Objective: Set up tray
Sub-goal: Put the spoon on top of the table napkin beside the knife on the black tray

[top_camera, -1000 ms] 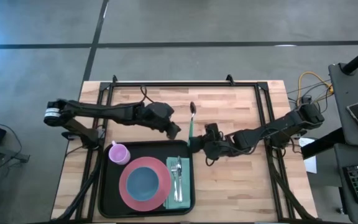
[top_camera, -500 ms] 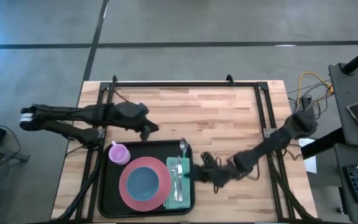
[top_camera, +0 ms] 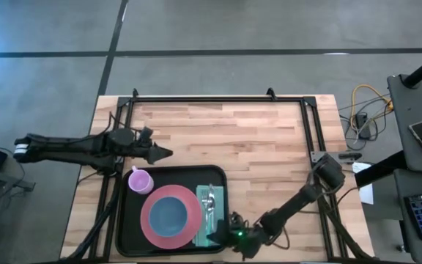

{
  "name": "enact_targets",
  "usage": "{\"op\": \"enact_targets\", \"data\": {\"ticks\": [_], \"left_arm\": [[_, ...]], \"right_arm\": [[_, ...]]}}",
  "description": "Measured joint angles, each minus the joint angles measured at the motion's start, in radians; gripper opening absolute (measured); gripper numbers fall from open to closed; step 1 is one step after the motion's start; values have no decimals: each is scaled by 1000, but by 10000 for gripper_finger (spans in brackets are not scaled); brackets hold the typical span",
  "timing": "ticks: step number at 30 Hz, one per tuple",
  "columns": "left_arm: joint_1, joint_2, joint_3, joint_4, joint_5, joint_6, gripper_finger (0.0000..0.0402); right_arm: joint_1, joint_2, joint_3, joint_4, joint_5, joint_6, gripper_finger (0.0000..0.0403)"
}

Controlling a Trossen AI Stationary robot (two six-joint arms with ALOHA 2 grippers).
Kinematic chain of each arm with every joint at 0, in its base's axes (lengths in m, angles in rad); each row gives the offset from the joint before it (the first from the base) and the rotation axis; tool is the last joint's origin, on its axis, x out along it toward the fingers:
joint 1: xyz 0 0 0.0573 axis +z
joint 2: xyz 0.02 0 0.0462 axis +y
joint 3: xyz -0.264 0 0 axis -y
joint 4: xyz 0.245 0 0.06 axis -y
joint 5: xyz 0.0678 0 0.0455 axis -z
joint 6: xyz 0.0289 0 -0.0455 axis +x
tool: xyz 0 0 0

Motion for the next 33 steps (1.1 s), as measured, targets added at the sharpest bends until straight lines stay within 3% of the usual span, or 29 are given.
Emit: {"op": "enact_targets", "data": {"ticks": [12, 18, 25, 33], "left_arm": [[0, 53, 4, 29, -5, 3, 68], [1, 112, 35, 29, -5, 39, 68], [0, 158, 56, 27, -4, 47, 68], [0, 160, 60, 28, -1, 48, 68]], "right_arm": [[11, -55, 83, -418, -46, 28, 24], [14, -93, 2, -397, -73, 7, 24], [3, -93, -97, -252, -92, -27, 23], [-41, -93, -110, -231, -111, -169, 23]]}}
